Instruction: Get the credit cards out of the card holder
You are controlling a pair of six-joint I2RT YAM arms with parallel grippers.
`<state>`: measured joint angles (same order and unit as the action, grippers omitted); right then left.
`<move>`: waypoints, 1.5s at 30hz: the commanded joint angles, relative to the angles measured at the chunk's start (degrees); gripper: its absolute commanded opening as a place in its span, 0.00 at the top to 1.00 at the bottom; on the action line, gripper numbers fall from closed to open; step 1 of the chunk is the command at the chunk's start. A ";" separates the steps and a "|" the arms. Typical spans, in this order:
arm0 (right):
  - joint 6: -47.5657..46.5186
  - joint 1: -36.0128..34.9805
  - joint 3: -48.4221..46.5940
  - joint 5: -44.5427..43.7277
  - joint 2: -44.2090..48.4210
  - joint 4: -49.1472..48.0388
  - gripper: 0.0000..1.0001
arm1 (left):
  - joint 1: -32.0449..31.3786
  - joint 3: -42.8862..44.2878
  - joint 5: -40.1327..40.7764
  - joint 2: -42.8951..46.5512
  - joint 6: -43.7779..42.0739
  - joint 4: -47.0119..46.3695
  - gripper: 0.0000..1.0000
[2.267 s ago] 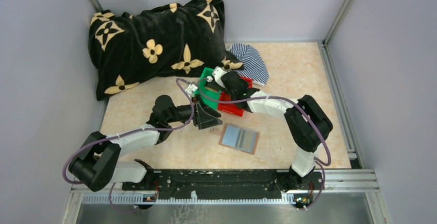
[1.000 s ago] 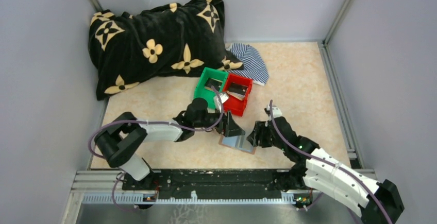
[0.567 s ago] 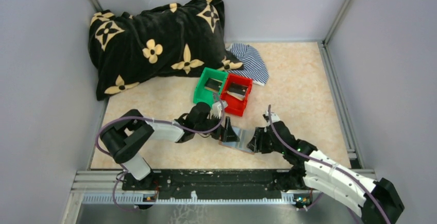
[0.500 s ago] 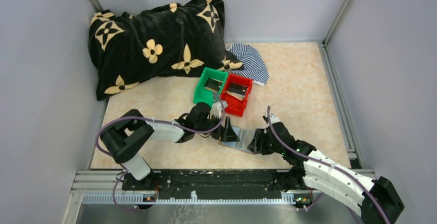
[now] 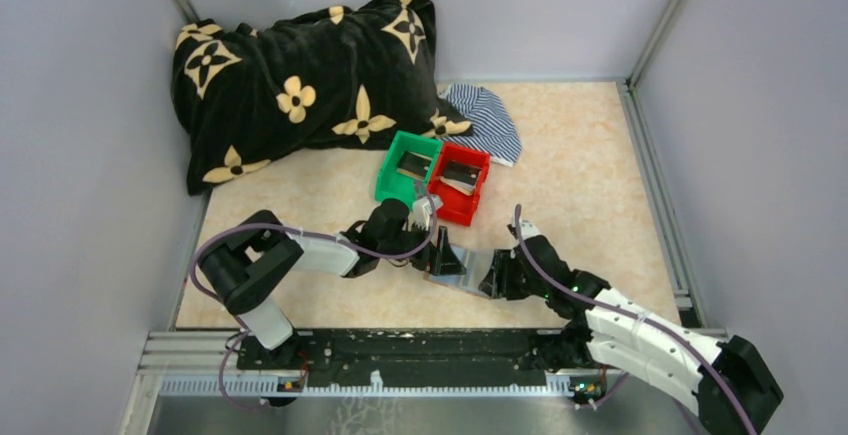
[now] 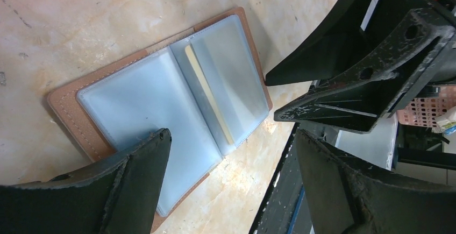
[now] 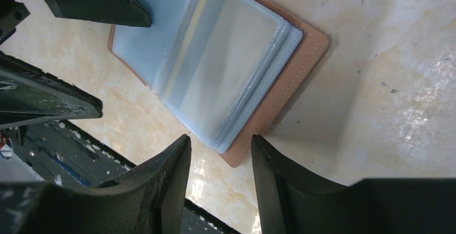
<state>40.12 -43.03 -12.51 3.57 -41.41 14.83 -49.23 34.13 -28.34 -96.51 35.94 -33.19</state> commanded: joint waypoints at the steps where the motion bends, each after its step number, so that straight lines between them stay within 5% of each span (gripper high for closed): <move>1: -0.48 -0.77 -5.74 0.99 1.66 -1.09 0.54 | 0.05 -1.43 0.31 -1.49 -0.76 1.47 0.08; 45: -1.34 -0.83 -2.99 3.12 -9.11 -14.82 0.54 | 0.11 -1.49 -1.28 -0.28 -1.13 0.84 0.04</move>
<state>39.77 -43.13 -12.91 5.98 -48.80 5.02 -49.12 33.50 -28.99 -96.42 35.92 -34.57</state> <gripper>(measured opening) 0.459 0.965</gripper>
